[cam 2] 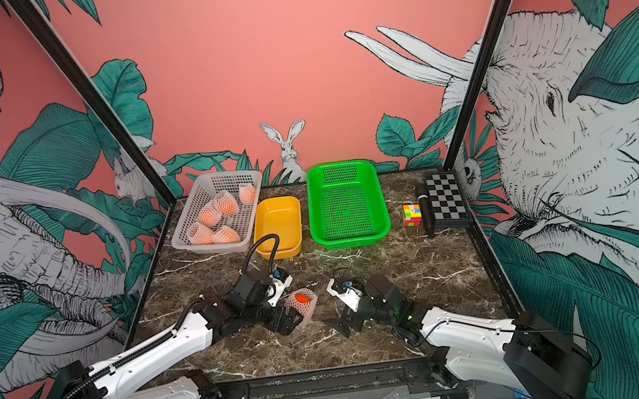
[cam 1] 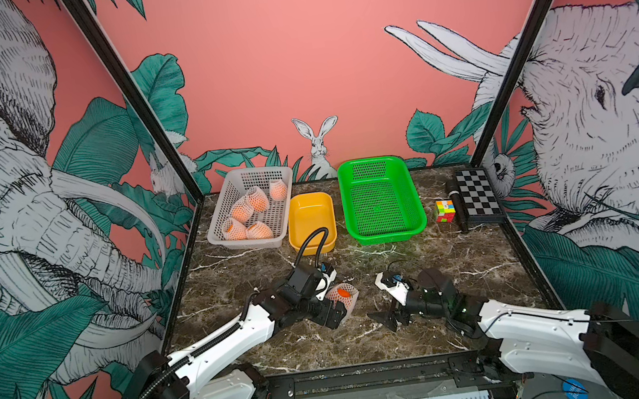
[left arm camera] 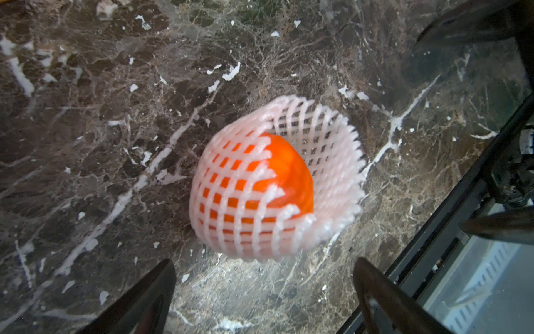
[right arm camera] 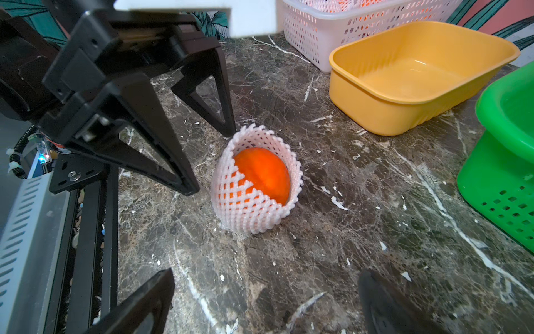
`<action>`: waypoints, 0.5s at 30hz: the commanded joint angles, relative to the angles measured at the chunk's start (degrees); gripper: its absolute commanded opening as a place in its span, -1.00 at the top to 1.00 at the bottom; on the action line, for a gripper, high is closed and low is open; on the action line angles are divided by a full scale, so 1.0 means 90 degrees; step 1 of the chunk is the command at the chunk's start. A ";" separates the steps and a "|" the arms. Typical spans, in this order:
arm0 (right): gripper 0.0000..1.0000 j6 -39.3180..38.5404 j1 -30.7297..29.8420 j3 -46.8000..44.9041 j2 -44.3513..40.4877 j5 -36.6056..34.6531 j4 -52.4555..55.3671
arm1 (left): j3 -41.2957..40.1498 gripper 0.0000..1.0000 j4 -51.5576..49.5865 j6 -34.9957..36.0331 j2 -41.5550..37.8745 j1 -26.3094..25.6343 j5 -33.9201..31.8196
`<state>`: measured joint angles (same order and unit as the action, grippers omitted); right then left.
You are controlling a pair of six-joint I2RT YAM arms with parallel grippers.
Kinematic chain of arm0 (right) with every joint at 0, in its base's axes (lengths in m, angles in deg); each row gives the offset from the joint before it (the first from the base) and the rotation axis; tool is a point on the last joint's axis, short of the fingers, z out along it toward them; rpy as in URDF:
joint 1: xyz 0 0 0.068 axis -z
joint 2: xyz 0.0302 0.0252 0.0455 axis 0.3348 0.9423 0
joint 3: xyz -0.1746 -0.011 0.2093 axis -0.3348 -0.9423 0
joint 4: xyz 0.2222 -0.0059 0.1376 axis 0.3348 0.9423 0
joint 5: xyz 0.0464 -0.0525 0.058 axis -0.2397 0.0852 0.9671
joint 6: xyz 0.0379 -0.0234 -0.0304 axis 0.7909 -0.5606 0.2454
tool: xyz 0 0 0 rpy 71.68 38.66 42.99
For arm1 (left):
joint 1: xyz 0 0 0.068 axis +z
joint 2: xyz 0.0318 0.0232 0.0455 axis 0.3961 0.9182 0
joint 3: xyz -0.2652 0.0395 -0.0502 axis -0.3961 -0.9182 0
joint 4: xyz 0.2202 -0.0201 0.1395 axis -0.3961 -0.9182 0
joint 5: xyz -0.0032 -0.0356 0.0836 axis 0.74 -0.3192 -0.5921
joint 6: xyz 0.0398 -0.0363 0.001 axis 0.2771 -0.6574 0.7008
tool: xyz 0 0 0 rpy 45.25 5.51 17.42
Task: Remove foam nets from oranges
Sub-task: Remove the foam net from the orange.
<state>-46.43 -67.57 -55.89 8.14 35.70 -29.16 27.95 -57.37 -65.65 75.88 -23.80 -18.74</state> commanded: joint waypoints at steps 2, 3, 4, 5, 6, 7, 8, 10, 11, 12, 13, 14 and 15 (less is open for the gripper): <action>-0.98 -0.0085 -0.0027 0.0103 -0.0056 0.0134 -0.0255 | -0.0111 -0.94 0.0202 -0.0179 -0.0224 0.0032 0.0182; -0.98 -0.0089 -0.0030 0.0091 -0.0056 0.0145 -0.0262 | -0.0112 -0.94 0.0229 -0.0179 -0.0250 0.0042 0.0200; -0.98 -0.0083 -0.0027 0.0093 -0.0054 0.0161 -0.0284 | -0.0105 -0.94 0.0238 -0.0184 -0.0268 0.0039 0.0224; -0.98 -0.0088 -0.0028 0.0085 -0.0058 0.0174 -0.0286 | -0.0104 -0.93 0.0261 -0.0180 -0.0291 0.0045 0.0249; -0.98 -0.0089 -0.0031 0.0100 -0.0063 0.0191 -0.0288 | -0.0104 -0.93 0.0284 -0.0195 -0.0305 0.0056 0.0275; -0.98 -0.0089 -0.0029 0.0086 -0.0088 0.0201 -0.0273 | -0.0106 -0.94 0.0303 -0.0200 -0.0317 0.0079 0.0298; -0.98 -0.0089 -0.0028 0.0087 -0.0109 0.0206 -0.0256 | -0.0113 -0.94 0.0318 -0.0213 -0.0322 0.0100 0.0310; -0.98 -0.0099 -0.0027 0.0085 -0.0195 0.0189 -0.0180 | -0.0113 -0.94 0.0311 -0.0233 -0.0345 0.0172 0.0340; -0.98 -0.0108 -0.0028 0.0089 -0.0244 0.0168 -0.0159 | -0.0113 -0.94 0.0317 -0.0254 -0.0366 0.0203 0.0329; -0.98 -0.0109 -0.0027 0.0079 -0.0303 0.0138 -0.0155 | -0.0120 -0.94 0.0323 -0.0279 -0.0409 0.0248 0.0318; -0.98 -0.0103 -0.0030 0.0051 -0.0349 0.0119 -0.0180 | -0.0132 -0.94 0.0339 -0.0317 -0.0435 0.0286 0.0323; -0.98 -0.0109 -0.0026 0.0021 -0.0374 0.0096 -0.0246 | -0.0131 -0.94 0.0365 -0.0348 -0.0479 0.0312 0.0335; -0.98 -0.0083 -0.0030 -0.0034 -0.0377 0.0067 -0.0363 | -0.0109 -0.94 0.0363 -0.0377 -0.0509 0.0331 0.0342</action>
<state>-46.61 -67.57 -55.89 5.78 36.71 -29.37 27.73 -55.07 -67.51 73.12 -21.46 -16.47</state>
